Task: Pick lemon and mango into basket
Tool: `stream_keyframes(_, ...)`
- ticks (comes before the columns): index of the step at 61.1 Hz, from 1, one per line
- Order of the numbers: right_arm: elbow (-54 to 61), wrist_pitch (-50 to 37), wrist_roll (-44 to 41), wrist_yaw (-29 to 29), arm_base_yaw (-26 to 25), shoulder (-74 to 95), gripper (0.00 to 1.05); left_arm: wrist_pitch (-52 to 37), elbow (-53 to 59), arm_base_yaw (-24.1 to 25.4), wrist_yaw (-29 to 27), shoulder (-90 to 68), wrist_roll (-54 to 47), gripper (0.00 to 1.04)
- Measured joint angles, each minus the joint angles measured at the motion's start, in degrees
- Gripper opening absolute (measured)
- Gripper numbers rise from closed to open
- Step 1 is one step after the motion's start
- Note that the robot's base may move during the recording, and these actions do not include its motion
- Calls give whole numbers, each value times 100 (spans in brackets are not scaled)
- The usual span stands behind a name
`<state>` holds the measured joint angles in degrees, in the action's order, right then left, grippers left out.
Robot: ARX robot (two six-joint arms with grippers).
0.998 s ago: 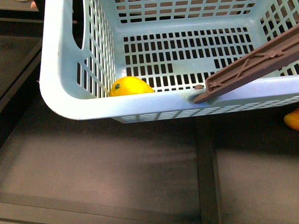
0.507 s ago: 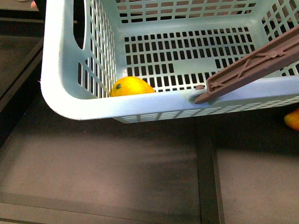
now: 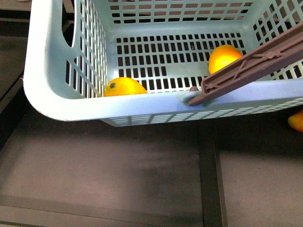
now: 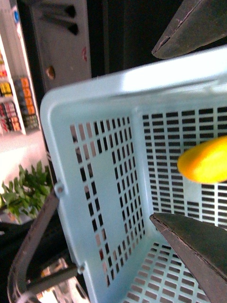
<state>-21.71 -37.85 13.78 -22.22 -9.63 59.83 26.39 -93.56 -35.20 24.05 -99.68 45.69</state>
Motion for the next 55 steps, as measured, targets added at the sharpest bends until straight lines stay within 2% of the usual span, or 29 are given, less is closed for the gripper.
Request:
stream_keyframes(5, 365, 190, -546, 804, -195, -525, 82, 0, 0, 0, 31, 0, 9, 8)
stream_keyframes(13, 1003, 391, -1106, 752, -527, -1342, 59, 0, 0, -4, 44, 0, 17, 8)
stream_keyframes(33, 1637, 872, -1331, 1370, 63, -2479, 2, 0, 0, -4, 22, 0, 17, 8)
stream_keyframes(42, 1803, 1185, -1349, 1615, 310, -2968, 2, 0, 0, -4, 20, 0, 15, 8)
stream_keyframes(46, 1864, 1340, -1349, 2105, 675, -3185, 2, 0, 0, -4, 22, 0, 15, 8)
stream_keyframes(55, 1963, 1615, -1355, 2208, 927, -3565, 2, 0, 0, -4, 24, 0, 11, 8)
